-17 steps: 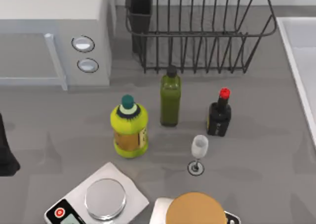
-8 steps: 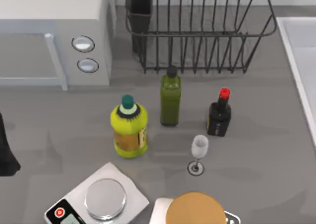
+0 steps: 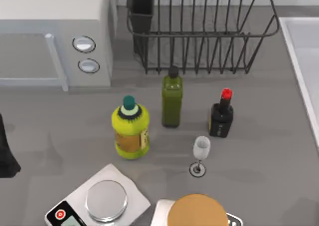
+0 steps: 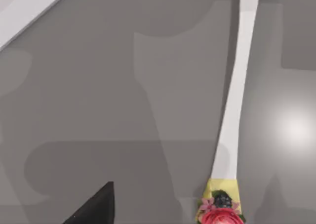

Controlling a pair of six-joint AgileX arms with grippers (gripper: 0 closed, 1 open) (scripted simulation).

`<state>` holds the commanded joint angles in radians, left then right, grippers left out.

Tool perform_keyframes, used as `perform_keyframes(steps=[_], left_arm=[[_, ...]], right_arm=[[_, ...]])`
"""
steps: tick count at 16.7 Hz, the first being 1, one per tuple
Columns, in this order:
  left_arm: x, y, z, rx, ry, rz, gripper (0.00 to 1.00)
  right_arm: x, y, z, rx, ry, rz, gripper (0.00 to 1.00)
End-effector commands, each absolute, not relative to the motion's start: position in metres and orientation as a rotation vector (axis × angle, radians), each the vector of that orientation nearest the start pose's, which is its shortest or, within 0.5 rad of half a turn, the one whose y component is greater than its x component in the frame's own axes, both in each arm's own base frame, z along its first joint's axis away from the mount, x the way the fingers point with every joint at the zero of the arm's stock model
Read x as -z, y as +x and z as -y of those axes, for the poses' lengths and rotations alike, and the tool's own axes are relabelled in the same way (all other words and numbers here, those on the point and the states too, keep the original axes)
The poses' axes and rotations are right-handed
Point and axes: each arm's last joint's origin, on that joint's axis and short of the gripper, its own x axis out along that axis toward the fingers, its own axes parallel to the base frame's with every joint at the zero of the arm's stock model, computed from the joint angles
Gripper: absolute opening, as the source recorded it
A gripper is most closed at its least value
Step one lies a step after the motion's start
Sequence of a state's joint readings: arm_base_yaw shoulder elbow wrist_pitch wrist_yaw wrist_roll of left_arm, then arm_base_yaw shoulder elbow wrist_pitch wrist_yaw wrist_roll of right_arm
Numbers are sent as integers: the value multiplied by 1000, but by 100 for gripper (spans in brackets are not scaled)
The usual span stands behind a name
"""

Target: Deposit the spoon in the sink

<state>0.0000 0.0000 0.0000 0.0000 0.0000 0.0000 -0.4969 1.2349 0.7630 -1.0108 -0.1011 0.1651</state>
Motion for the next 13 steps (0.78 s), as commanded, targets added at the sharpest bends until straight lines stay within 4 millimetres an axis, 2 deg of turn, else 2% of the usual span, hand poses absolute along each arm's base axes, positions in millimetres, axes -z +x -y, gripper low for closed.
perform_keyframes(steps=[3,8,10,13], left_arm=[[-160,106,1,0,0,0,100],[-160,106,1,0,0,0,100],[-160,106,1,0,0,0,100],[-160,106,1,0,0,0,100]], right_arm=[[-193,176,97,462,624,-1460,100],[-192,176,96,460,620,-1460,100],[-184,178,96,462,624,-1462,100],[-158,184,97,463,625,-1460,100]])
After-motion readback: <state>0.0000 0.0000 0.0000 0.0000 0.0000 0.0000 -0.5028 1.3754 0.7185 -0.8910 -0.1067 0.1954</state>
